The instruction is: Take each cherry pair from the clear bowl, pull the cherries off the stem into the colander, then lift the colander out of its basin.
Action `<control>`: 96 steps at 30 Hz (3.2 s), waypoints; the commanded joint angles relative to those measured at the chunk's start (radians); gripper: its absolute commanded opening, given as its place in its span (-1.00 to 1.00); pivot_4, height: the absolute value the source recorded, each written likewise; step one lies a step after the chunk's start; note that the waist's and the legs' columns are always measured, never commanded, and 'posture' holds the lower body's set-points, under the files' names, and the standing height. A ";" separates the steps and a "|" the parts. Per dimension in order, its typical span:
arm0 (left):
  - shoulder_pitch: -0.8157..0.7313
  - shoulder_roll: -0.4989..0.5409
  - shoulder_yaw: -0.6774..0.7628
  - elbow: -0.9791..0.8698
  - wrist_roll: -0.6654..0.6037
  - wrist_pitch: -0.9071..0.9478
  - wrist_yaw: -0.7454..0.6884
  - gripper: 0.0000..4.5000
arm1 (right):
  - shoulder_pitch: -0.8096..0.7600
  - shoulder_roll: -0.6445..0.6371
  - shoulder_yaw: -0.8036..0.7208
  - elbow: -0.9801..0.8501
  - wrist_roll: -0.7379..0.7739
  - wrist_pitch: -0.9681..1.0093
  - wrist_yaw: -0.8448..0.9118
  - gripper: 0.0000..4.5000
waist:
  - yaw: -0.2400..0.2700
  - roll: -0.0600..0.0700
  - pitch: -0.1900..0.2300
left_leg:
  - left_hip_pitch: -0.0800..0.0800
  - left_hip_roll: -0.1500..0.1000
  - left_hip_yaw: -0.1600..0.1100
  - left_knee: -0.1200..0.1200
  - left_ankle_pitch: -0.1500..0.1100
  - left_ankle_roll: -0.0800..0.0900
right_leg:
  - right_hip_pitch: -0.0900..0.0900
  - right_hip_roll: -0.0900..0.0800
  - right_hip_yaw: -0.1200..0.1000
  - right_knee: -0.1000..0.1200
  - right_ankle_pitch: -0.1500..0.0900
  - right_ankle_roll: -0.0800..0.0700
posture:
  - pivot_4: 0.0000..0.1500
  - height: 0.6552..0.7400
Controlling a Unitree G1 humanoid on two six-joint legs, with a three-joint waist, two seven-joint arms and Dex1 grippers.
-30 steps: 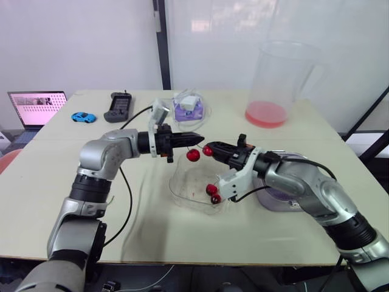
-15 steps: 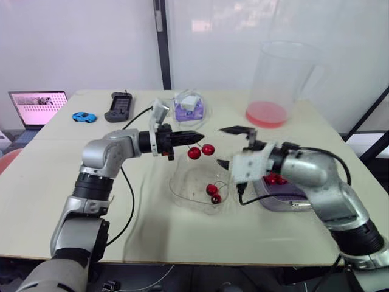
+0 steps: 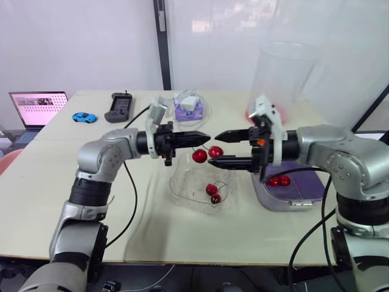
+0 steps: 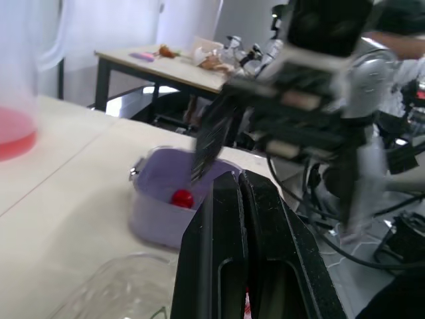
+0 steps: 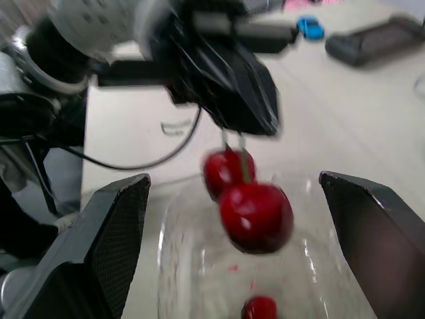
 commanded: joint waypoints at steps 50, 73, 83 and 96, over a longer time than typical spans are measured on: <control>0.035 0.033 0.083 -0.089 -0.082 0.000 0.096 -1.00 | 0.048 -0.250 0.015 0.136 0.074 -0.112 0.020 -0.56 | 0.003 0.000 0.000 | -0.001 0.000 0.000 0.000 0.000 0.000 | 0.000 0.000 0.000 -0.002 0.000 0.000 | 1.00 0.84; 0.048 -0.019 0.077 -0.085 -0.054 -0.055 0.172 -1.00 | 0.194 -0.418 0.132 0.365 -0.331 -0.501 0.103 0.72 | 0.002 0.000 0.000 | -0.001 0.000 0.001 -0.001 0.001 -0.002 | 0.000 0.000 0.001 -0.004 0.000 0.000 | 1.00 0.84; 0.034 -0.069 0.075 -0.065 -0.055 -0.057 0.206 -1.00 | 0.042 -0.398 -0.002 0.036 -0.047 -0.205 0.155 0.98 | -0.002 0.001 0.001 | 0.000 0.000 0.001 -0.001 0.001 -0.001 | 0.002 0.000 0.001 -0.006 0.000 0.000 | 1.00 0.84; 0.029 -0.114 0.059 -0.093 -0.064 -0.036 0.228 -1.00 | -0.051 -0.035 0.145 -0.014 -0.067 -0.213 -0.084 0.98 | 0.007 0.001 0.001 | -0.001 0.000 0.000 0.000 0.001 -0.002 | 0.002 -0.001 0.000 -0.006 0.000 0.000 | 1.00 0.84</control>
